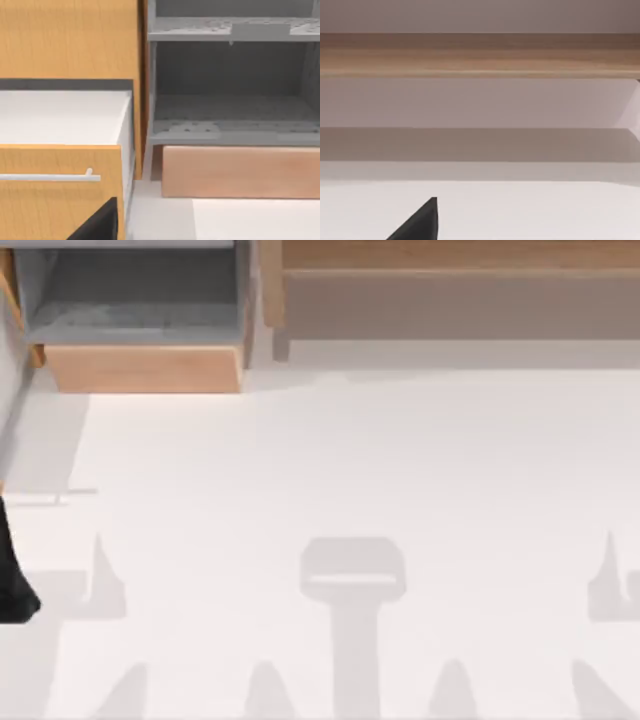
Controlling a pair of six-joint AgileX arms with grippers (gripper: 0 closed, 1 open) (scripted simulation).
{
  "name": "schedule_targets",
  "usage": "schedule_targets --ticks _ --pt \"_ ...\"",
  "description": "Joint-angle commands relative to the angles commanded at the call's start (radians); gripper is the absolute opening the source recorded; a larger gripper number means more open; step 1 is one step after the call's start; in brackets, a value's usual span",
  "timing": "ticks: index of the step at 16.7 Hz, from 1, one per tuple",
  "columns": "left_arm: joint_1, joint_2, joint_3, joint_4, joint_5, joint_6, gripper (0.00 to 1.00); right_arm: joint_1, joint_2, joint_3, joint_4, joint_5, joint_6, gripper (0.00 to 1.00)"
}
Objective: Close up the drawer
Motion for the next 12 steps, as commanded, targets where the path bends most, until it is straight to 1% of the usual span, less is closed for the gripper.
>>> schedule_targets --ticks 3,5,8,12 --pt "-0.013 0.014 0.012 0.009 -0.014 0.002 1.00 0.000 0.000 0.000 0.000 0.000 0.000 1.00" --pt "-0.063 0.070 0.056 0.042 -0.069 0.006 1.00 0.000 0.000 0.000 0.000 0.000 0.000 1.00" --pt "-0.192 0.234 0.158 0.118 -0.206 0.011 1.00 0.000 0.000 0.000 0.000 0.000 0.000 1.00" --pt "-0.402 0.537 0.315 0.233 -0.416 0.013 1.00 0.000 0.000 0.000 0.000 0.000 0.000 1.00"
